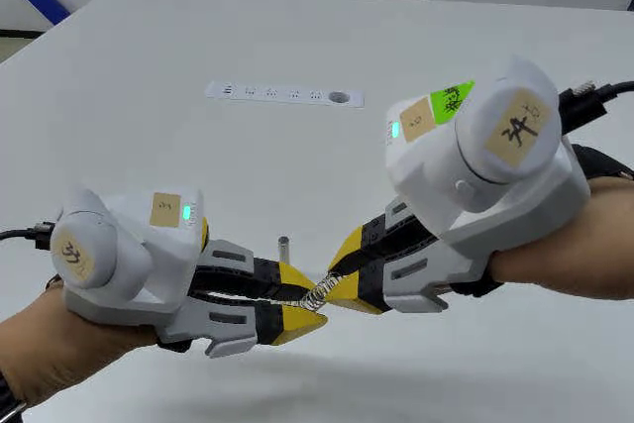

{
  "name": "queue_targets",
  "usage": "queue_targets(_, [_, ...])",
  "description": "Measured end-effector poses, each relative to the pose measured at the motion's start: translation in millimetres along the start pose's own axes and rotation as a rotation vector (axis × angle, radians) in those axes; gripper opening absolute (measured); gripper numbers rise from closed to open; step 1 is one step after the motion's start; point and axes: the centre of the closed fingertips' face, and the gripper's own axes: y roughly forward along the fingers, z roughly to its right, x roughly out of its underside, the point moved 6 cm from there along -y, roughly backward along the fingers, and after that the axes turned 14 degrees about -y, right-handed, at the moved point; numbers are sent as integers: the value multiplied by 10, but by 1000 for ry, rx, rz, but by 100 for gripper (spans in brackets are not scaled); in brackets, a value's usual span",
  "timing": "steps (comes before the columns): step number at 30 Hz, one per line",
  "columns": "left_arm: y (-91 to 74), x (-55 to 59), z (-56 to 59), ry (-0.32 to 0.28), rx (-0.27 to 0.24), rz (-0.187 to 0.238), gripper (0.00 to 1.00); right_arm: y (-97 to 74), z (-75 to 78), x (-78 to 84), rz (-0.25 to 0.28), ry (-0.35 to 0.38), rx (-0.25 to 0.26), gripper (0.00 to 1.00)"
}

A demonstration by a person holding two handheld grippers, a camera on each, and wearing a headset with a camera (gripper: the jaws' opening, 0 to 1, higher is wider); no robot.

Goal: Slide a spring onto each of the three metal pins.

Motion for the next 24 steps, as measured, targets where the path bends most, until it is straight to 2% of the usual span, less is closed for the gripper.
queue_targets(24, [28,-1,28,-5,12,16,11,26,-5,-63,8,1,1,11])
